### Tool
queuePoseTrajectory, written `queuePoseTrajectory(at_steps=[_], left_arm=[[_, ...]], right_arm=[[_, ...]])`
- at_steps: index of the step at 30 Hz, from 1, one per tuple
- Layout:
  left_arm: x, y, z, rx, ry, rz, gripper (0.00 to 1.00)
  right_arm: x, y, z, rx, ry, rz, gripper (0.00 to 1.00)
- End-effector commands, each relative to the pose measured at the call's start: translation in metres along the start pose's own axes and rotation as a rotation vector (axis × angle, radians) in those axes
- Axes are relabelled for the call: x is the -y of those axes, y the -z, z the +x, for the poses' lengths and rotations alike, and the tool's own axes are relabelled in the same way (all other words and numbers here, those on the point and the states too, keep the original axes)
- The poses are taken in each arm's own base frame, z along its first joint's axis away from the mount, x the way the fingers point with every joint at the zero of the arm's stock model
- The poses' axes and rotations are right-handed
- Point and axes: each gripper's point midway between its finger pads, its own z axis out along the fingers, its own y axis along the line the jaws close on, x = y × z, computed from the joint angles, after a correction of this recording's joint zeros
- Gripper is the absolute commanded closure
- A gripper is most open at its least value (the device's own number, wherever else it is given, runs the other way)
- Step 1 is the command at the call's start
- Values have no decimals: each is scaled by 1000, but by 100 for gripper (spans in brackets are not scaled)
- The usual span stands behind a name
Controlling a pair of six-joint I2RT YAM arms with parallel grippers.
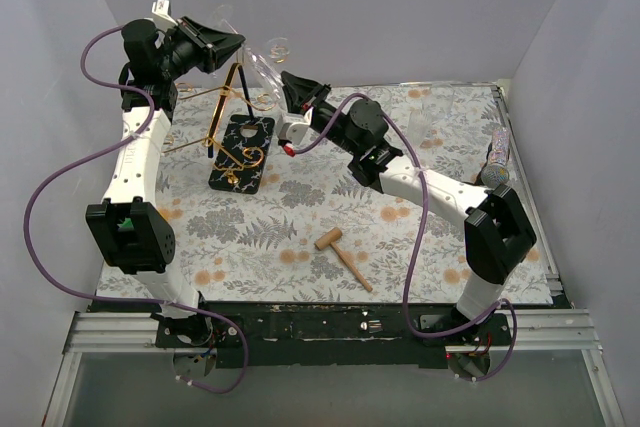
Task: Take the wine glass off the wine glass rack
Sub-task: Place the wine glass at the center of the board.
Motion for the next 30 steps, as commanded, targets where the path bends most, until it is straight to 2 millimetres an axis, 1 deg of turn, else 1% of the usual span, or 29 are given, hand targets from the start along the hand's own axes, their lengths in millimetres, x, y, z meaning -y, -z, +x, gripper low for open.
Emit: queuePoseTrajectory(at_steps=[1,2,3,6,7,10,11,12,16,17,18,19,20,22,25,27,30], left_arm=[[18,6,0,22,-28,22,98],[17,7,-1,24,-27,20,87],[16,6,-1,26,-31,15,71],[15,6,-2,32,-47,14,36],[17,7,-3,37,-57,17,26],[21,6,-5,42,-116,40,2],[23,7,-5,43,-139,47,2],[24,7,-6,47,-159,51,2],[27,11,-11,71,-214,60,2],[28,12,-13,78,-229,64,2],[30,13,-14,82,-247,72,2],[30,13,-16,90,-272,79,2],[35,14,-18,101,-308,100,2],[43,15,-19,103,-375,134,2],[52,16,-15,82,-485,197,2],[56,16,-14,75,-532,225,2],[58,16,-8,51,-596,264,2]], right_arm=[[38,-6,-17,45,28,105,89],[39,-6,-17,47,28,108,95],[40,-6,-18,49,29,110,99],[44,-6,-18,50,27,126,99],[47,-6,-18,47,26,136,99],[55,-3,-13,22,19,172,99],[63,0,-13,8,15,199,99],[71,3,-8,-16,10,227,99],[112,21,16,-143,-68,276,99],[124,30,26,-195,-110,291,99],[127,38,37,-242,-141,277,99],[136,47,43,-280,-157,273,99],[139,55,52,-321,-172,257,99],[152,75,62,-386,-191,230,99],[159,106,78,-502,-218,173,99],[165,129,84,-579,-243,151,99],[165,168,88,-693,-305,93,99]])
